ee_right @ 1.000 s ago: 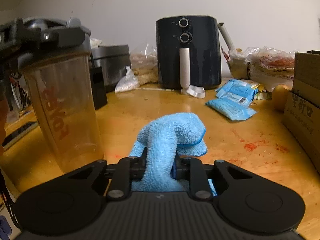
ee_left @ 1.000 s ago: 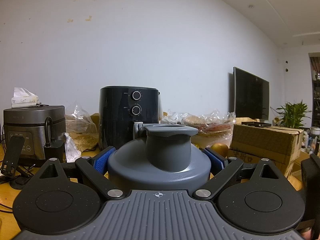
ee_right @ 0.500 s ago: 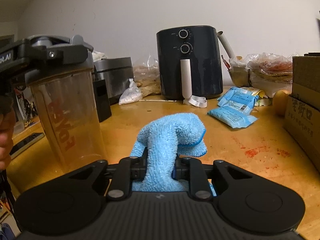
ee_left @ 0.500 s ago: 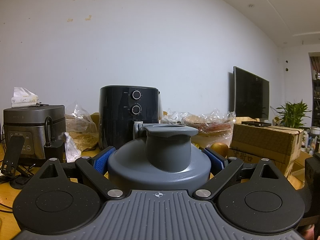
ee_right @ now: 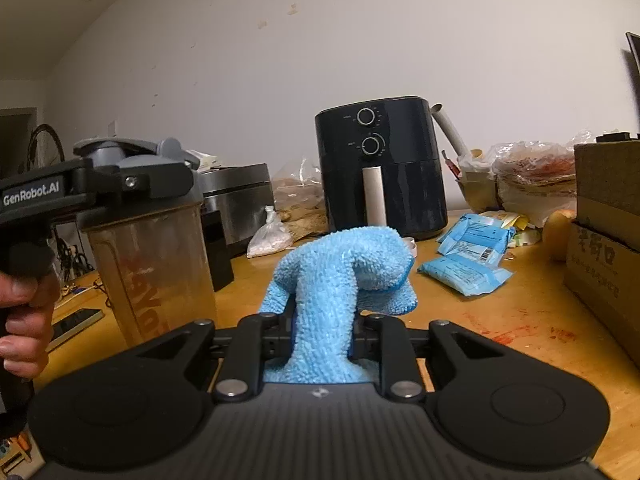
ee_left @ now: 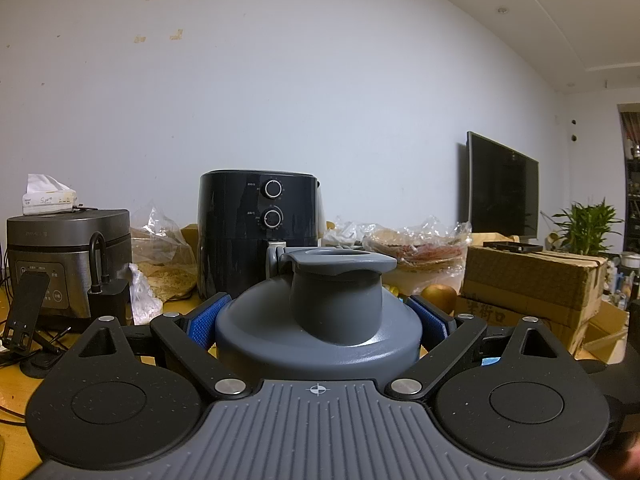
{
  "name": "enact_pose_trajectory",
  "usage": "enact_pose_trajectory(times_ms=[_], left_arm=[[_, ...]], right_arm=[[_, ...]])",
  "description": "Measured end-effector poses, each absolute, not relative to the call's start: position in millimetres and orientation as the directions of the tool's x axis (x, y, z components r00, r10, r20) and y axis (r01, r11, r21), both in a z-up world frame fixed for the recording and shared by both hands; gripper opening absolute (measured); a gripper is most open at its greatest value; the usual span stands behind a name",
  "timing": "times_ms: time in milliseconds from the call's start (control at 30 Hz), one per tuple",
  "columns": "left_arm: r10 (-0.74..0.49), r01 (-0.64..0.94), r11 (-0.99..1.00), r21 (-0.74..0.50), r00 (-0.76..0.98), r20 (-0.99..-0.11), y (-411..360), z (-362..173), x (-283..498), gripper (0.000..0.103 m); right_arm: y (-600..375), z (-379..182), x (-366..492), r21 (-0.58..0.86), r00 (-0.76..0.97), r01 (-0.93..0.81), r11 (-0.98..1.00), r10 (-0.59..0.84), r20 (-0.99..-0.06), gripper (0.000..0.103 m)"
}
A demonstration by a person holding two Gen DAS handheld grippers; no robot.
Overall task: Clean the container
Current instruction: 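Lift the blue cloth with the right gripper toward the held shaker bottle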
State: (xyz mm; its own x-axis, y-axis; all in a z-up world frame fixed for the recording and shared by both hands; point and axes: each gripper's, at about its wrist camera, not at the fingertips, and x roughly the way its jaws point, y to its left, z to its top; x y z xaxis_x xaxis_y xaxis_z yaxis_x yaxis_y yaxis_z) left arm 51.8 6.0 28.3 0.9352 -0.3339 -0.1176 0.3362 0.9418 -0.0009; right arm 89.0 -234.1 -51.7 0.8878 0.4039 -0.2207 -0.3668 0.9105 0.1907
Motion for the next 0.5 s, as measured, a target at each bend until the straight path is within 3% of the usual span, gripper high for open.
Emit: enact_pose_trajectory(times_ms=[500], left_arm=[[-0.334,0.336,0.942,0.000,0.934,-0.124,6.0,29.0,52.0,0.095]], right_arm=[[-232.5,-50.6,79.5,0.149,0.887,-0.411,0.899,0.432,-0.164,0.019]])
